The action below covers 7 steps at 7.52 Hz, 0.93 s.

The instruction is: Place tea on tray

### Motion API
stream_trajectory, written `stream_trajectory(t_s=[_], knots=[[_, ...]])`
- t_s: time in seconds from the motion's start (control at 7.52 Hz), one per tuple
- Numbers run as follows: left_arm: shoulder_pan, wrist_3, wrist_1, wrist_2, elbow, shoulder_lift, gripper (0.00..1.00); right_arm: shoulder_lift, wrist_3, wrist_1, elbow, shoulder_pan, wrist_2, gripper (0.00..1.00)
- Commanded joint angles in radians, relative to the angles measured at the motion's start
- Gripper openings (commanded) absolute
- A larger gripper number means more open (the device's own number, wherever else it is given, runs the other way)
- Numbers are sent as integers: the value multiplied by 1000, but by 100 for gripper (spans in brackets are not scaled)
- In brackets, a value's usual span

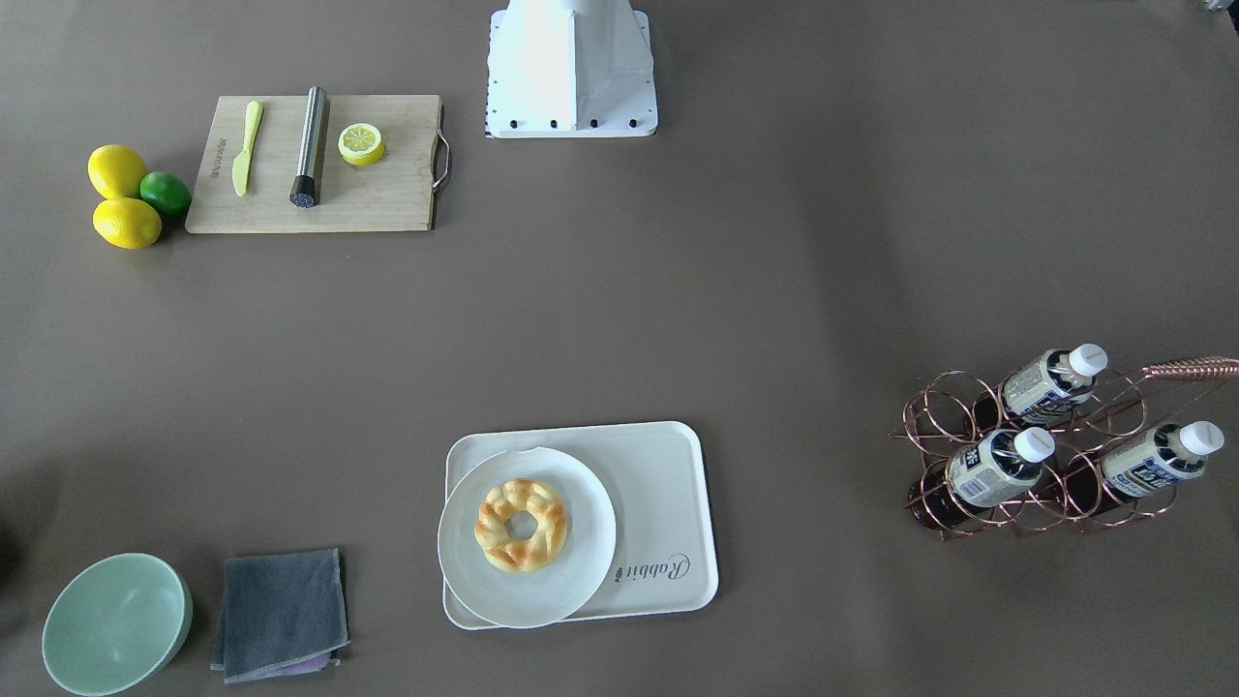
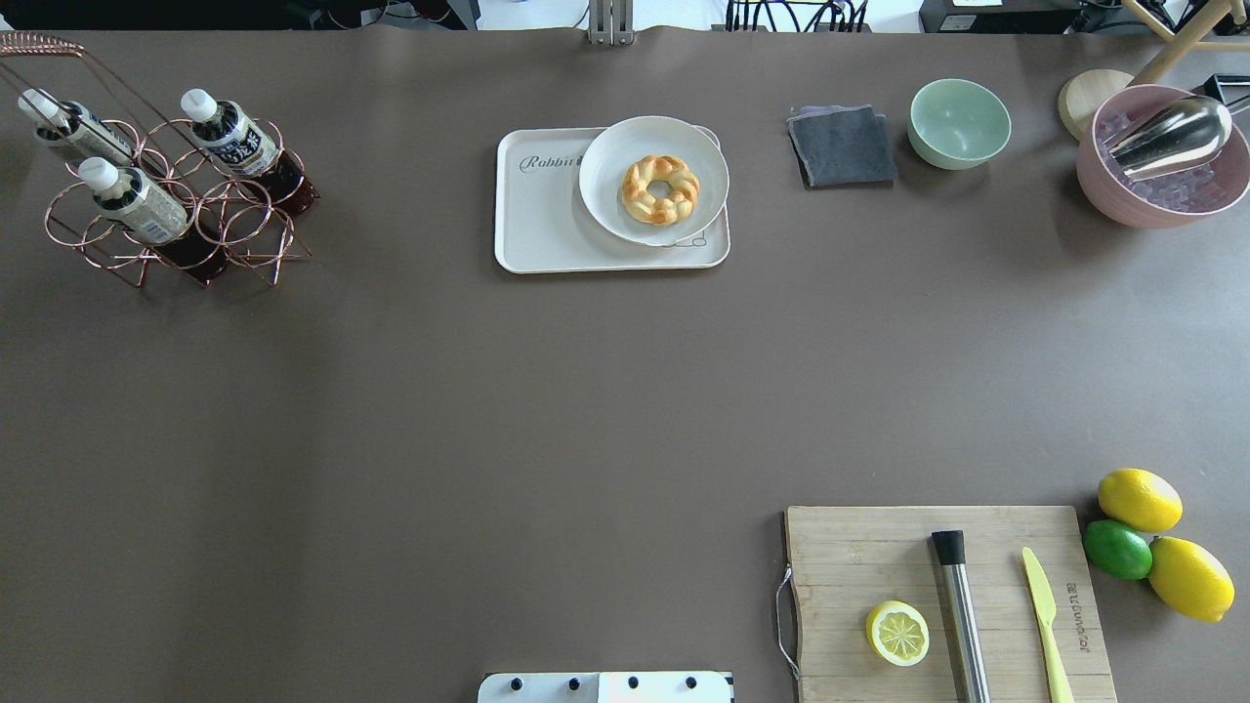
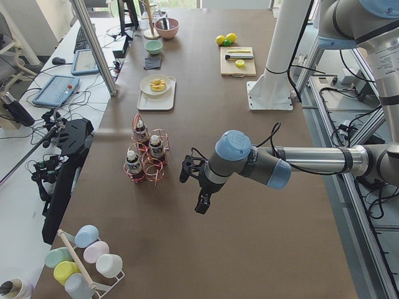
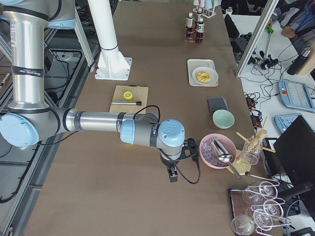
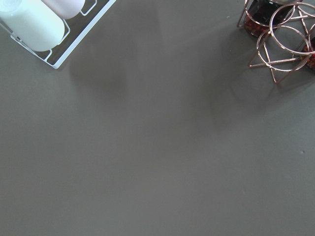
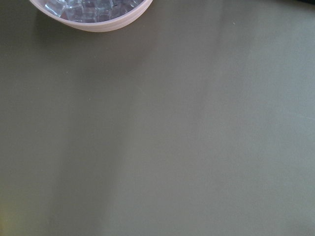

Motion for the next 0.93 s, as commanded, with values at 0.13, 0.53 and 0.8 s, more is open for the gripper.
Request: stream_trajectory(t_s=[0.13, 0.53, 0.8], knots=[[1, 27, 59, -54, 20, -31, 97, 6, -1, 1, -25, -2, -8, 100], [-3, 66, 196, -54, -20, -69, 97, 14, 66, 8, -6, -28, 1, 100], [-1, 66, 196, -54, -20, -66, 97, 17, 104, 9, 5, -48, -1, 100]])
